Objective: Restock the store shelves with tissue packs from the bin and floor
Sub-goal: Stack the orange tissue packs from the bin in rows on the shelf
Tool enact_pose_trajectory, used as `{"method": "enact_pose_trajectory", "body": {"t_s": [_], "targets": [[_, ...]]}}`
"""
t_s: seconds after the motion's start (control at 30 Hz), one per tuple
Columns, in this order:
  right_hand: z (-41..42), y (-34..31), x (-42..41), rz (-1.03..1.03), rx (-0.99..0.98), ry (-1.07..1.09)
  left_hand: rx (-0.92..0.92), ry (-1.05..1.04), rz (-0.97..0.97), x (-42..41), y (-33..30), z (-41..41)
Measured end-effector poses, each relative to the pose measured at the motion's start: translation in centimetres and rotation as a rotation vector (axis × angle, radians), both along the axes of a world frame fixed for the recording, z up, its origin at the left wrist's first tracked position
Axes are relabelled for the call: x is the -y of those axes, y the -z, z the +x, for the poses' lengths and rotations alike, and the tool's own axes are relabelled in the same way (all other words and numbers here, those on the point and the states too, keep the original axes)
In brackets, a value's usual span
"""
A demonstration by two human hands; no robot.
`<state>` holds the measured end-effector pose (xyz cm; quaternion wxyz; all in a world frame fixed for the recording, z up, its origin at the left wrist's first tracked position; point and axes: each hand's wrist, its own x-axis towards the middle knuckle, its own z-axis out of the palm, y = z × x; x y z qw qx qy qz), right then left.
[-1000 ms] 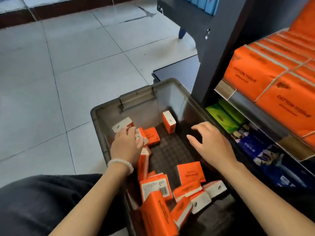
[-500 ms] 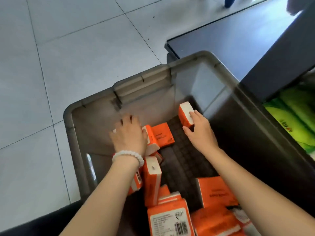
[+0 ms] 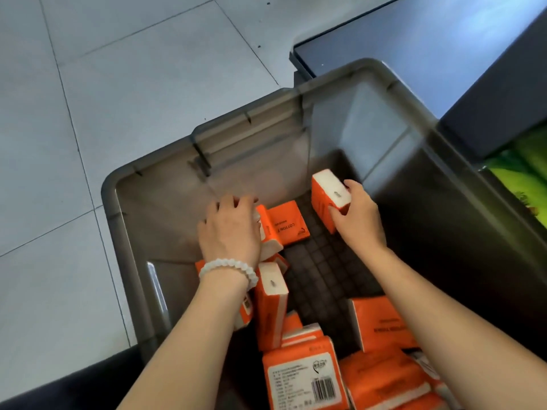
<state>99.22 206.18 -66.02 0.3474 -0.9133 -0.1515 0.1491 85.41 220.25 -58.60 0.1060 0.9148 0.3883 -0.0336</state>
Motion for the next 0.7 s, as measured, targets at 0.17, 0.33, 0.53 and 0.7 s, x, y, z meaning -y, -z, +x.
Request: {"method": "enact_pose_trajectory", "body": {"t_s": [0.17, 0.33, 0.53, 0.7], "targets": [[-2.0, -3.7, 2.9, 0.048, -0.029, 0.040, 0.061, 0.068, 0.054, 1.8, -2.5, -1.2], [-4.8, -9.7, 6.7, 0.222, -0.024, 0.120, 0.085, 0.127, 0.000, 5.0, -7.8, -2.4], [-8.9, -19.8, 13.3, 0.361, 0.109, 0.202, 0.306, 0.286, -0.056, 10.2, -15.6, -4.3], [-11.8, -28.4, 20.2, 0.463, 0.246, 0.247, 0.573, 0.409, -0.117, 15.2, -23.3, -5.3]]}}
